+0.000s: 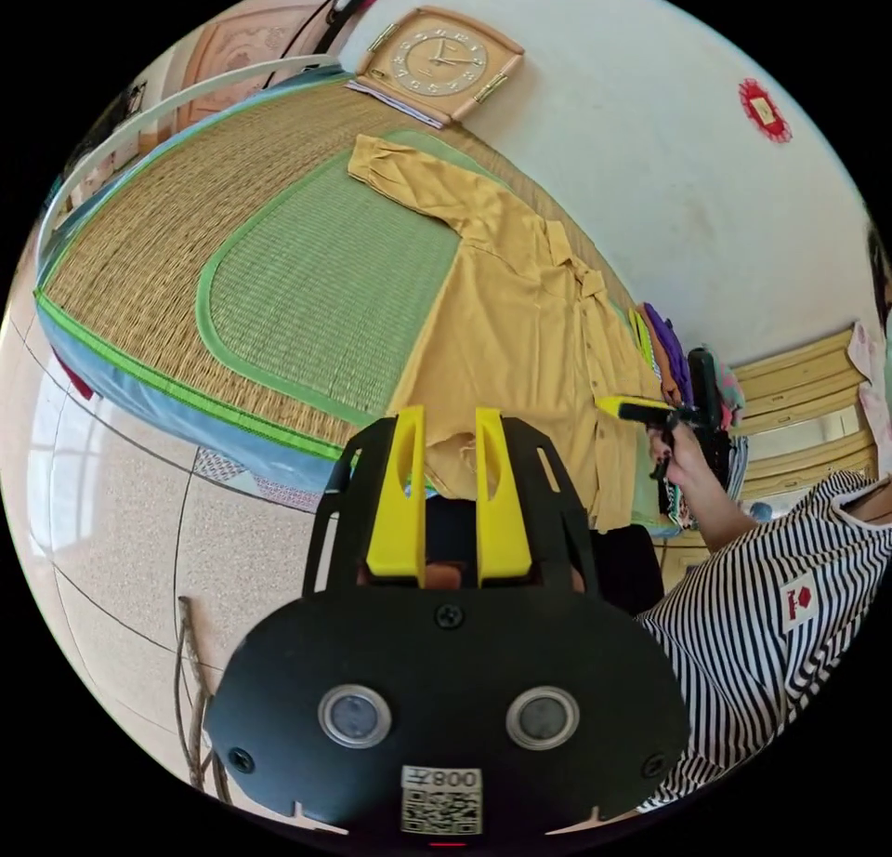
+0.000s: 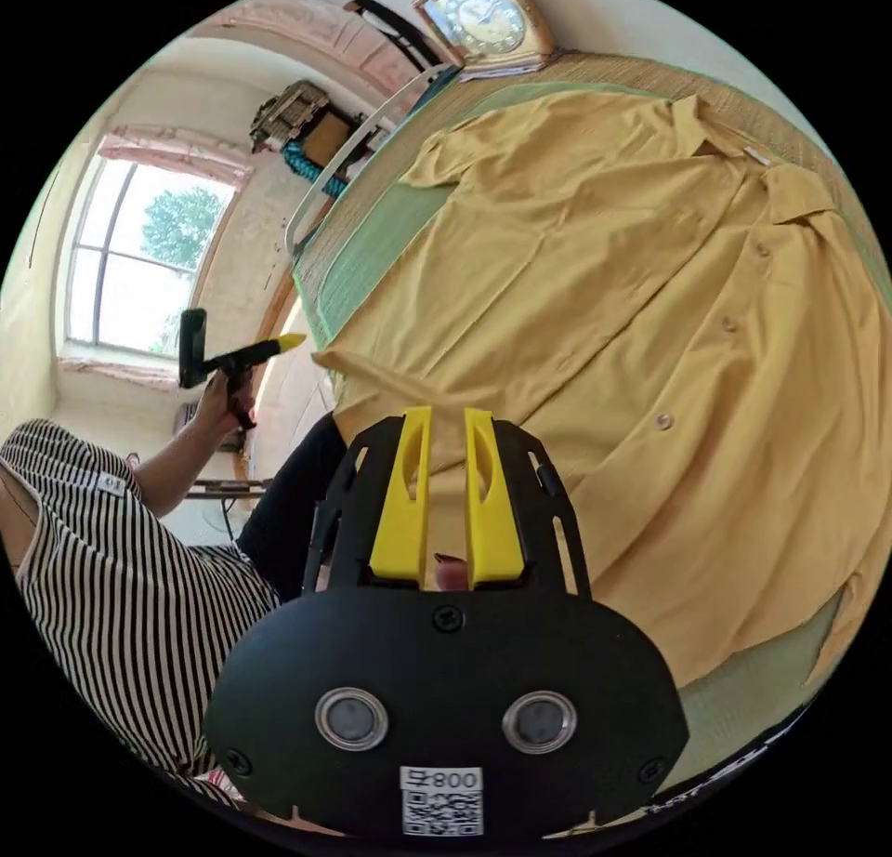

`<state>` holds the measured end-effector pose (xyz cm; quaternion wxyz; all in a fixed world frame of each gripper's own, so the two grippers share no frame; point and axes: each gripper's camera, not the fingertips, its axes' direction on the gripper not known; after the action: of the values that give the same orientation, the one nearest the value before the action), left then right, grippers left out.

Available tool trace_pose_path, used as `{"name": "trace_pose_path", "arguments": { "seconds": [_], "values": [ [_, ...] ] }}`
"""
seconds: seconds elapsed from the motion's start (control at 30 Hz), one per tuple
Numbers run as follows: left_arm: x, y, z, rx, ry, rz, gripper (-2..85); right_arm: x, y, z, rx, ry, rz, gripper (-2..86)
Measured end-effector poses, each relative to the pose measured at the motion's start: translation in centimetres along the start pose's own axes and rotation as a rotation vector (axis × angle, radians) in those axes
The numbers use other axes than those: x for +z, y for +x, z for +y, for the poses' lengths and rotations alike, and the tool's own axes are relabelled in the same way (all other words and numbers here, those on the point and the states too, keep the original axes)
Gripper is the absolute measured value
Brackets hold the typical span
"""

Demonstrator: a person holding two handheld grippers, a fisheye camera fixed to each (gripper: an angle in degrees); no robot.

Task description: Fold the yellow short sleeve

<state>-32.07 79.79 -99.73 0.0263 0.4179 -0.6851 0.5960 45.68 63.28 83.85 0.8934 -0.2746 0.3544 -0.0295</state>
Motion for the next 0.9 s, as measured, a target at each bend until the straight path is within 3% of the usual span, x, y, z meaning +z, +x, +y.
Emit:
{"name": "trace_pose_path", "arguments": {
  "seconds": [0.27, 0.47, 0.73, 0.9],
  "values": [
    [3.9, -1.1, -0.7, 0.052, -0.15, -0.106, 2.1, 10.5, -13.5, 1.2, -0.366, -0.209, 0.332, 7.1],
    [2.7, -1.4, -0.9, 0.043, -0.103, -0.117, 0.9, 12.0, -14.9, 1.5, -0.37, -0.254, 0.329, 0.9],
    [3.2, -3.4, -0.5, -0.04, -0.102, -0.122, 1.4, 13.0, -14.6, 1.4, -0.309, -0.272, 0.256, -0.1],
    [2.1, -3.0, -0.3, -0.049, 0.022, -0.026, 3.1, 12.7, -14.6, 1.8, -0.275, -0.282, 0.199, 0.6]
  ]
}}
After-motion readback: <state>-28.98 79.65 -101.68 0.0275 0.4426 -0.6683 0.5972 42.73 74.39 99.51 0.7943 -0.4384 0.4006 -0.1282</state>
